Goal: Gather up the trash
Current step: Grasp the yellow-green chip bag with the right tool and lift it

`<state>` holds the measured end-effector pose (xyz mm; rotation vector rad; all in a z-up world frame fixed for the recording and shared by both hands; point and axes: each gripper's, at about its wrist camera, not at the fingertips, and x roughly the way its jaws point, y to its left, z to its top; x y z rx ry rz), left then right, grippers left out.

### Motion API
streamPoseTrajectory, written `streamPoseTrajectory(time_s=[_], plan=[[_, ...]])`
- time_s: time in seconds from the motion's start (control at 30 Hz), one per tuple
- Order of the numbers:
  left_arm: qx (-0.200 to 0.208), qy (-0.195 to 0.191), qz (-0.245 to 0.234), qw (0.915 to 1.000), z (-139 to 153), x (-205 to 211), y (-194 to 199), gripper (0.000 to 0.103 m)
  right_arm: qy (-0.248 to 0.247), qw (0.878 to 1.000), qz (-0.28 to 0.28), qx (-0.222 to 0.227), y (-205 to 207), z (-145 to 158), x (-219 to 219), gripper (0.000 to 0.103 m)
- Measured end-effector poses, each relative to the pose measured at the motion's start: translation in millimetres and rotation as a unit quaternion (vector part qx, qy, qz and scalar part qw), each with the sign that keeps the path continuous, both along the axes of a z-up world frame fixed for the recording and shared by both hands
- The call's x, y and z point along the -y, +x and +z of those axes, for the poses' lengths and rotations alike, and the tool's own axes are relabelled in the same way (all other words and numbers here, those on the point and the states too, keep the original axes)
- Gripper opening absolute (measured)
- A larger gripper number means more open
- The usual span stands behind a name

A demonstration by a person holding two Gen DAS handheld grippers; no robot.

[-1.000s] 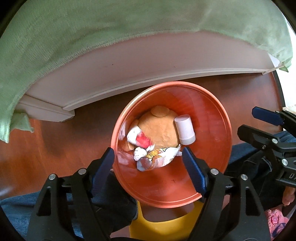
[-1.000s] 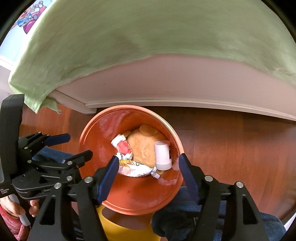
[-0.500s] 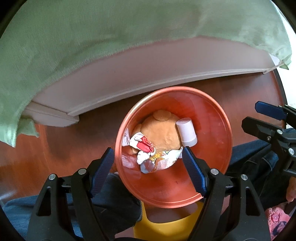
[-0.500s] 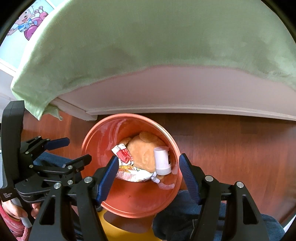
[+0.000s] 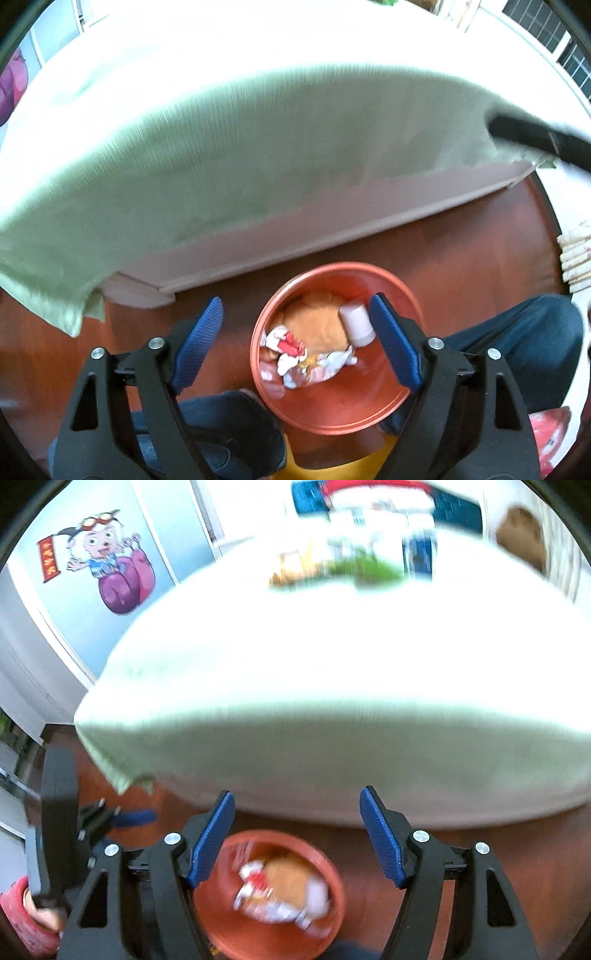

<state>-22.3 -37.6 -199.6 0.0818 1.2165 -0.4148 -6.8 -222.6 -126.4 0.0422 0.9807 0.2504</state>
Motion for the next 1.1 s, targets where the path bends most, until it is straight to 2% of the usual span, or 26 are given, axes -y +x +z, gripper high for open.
streamPoseTrajectory(time_s=[0.13,0.27,0.5,0.53,0.6,0.67,0.77,1.1], plan=[[0.024,-0.009,-0.002,0.9997,22,-5,2,0.080,-0.036,0.997,0.006,0.063,53,35,3,0.072],[0.046,-0.020,0.002,0.9987,43,-9,4,0.081,-0.082,0.993,0.006,0.082,117,48,-2,0.073],[0.077,-0.026,0.024,0.9964,68,-22,17,0.081,-0.156,0.986,-0.018,0.055,229,31,-10,0.073],[0.080,-0.027,0.027,0.9961,71,-24,20,0.081,-0.165,0.985,-0.023,0.045,240,27,-9,0.070],[0.085,-0.028,0.033,0.9954,75,-29,27,0.081,-0.180,0.983,-0.025,0.026,254,15,-8,0.058],[0.087,-0.030,0.039,0.9950,76,-32,32,0.081,-0.196,0.980,-0.026,0.022,260,8,-7,0.052],[0.091,-0.035,0.047,0.9941,82,-36,40,0.081,-0.190,0.981,-0.031,0.027,257,11,-3,0.047],[0.097,-0.052,0.067,0.9917,92,-37,63,0.081,-0.117,0.990,-0.024,0.073,195,55,20,0.046]])
